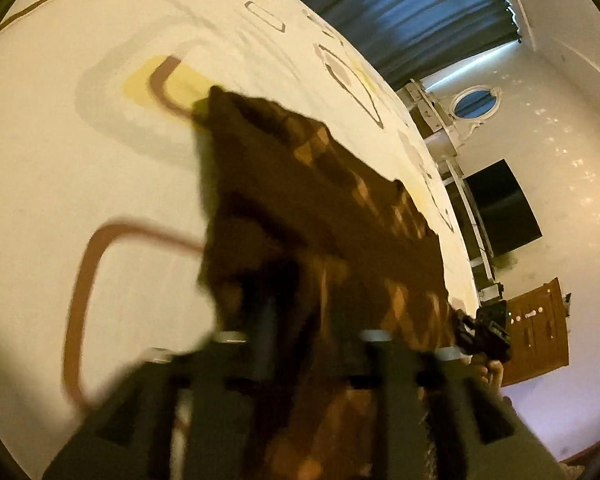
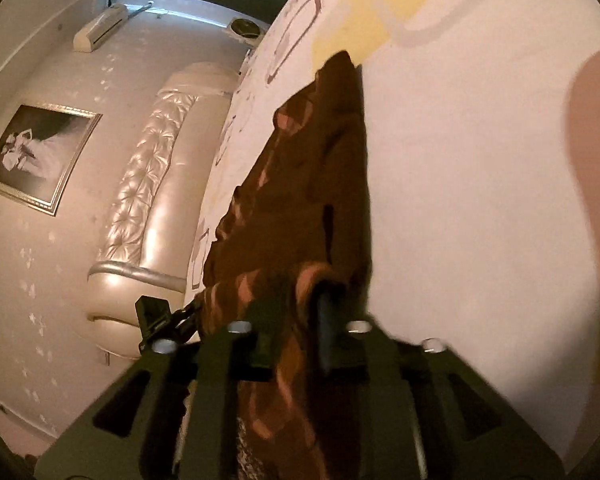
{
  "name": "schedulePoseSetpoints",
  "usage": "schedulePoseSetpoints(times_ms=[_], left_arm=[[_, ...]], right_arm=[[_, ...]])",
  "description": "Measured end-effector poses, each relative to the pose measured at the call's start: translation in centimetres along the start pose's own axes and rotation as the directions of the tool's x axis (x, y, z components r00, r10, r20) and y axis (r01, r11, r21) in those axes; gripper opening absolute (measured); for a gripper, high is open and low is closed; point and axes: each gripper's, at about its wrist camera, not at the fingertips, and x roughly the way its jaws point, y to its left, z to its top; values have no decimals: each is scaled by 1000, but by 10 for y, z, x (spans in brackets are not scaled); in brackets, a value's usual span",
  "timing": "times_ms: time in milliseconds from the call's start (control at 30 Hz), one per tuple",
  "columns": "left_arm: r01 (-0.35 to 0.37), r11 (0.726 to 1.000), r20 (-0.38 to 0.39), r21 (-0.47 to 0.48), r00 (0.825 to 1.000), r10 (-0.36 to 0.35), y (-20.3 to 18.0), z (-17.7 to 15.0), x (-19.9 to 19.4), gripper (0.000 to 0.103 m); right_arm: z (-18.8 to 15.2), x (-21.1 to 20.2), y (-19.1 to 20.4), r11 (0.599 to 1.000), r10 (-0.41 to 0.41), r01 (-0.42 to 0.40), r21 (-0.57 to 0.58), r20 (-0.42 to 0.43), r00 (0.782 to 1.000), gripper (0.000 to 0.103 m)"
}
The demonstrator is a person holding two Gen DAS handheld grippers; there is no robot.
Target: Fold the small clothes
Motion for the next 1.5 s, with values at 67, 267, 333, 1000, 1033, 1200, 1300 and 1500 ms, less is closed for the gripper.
schedulePoseSetpoints(times_ms=[67,267,333,1000,1033,1200,1300,1500], left_arm=[[6,1000,-22,4,1000,-6,1,-18,-8,50],[46,999,-70,-19,996,-47,8,-68,-26,56],[60,998,-62,-24,996,-61,7,-74,-28,60],[10,999,-113,-36,993,-14,-6,-80,-14,24],[17,999,-109,-48,994,-22,-5,-80,-14,24],[69,995,-102,-72,992,-76,3,-85,-18,36],[123,989,-88,-88,988,-130,6,-86,-21,57],[157,984,-67,-89,984,-163,7,-89,-25,67]], right_arm=[[-10,-10,0,1000,7,-7,8,-11,1000,37],[-50,-32,-4,1000,21,-21,-1,-95,995,38],[-61,-30,0,999,28,-31,-22,-125,992,38],[-87,12,16,997,-9,-6,-76,-197,980,4],[-87,12,18,996,-17,0,-86,-194,981,4],[-88,12,20,996,-22,7,-84,-187,982,4],[-87,11,19,998,-20,7,-69,-187,982,4],[-86,12,17,999,-10,0,-48,-195,981,7]])
